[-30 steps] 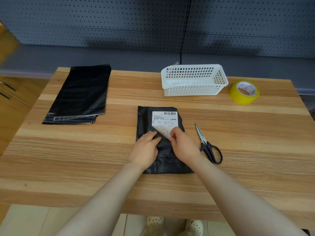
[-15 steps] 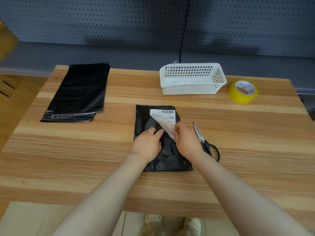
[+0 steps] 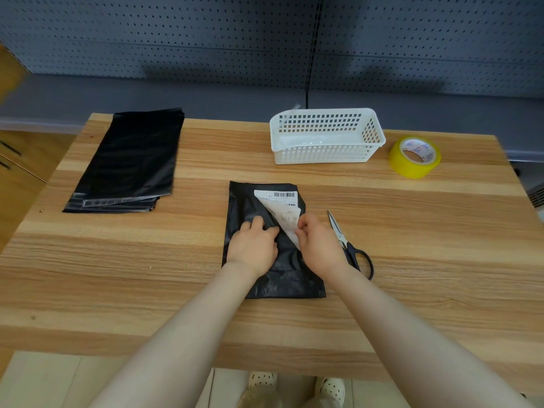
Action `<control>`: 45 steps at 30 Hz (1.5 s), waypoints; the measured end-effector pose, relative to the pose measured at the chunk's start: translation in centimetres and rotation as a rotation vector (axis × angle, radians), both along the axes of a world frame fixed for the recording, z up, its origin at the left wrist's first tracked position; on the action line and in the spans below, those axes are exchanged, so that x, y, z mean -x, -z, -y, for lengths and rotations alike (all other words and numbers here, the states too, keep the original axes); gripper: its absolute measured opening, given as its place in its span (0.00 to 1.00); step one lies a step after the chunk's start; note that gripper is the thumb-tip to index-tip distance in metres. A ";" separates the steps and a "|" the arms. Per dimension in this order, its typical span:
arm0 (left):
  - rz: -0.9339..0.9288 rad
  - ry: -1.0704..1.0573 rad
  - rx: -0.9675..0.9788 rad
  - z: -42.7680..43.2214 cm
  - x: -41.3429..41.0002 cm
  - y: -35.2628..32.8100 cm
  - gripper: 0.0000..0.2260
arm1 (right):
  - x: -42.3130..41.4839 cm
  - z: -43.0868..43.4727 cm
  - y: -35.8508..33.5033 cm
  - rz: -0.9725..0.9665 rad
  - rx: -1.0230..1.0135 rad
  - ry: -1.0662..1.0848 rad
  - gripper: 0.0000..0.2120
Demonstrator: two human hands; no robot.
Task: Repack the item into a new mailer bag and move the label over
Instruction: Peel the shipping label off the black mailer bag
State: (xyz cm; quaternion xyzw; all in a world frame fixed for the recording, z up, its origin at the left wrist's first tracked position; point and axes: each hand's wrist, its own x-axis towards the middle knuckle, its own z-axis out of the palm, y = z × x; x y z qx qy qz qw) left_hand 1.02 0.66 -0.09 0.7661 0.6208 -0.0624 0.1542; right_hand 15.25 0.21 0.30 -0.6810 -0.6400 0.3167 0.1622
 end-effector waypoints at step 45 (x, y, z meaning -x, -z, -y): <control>0.015 -0.017 0.103 -2.1 -1.6 0.1 0.27 | -3.0 -0.7 -1.1 -0.197 -0.014 0.144 0.06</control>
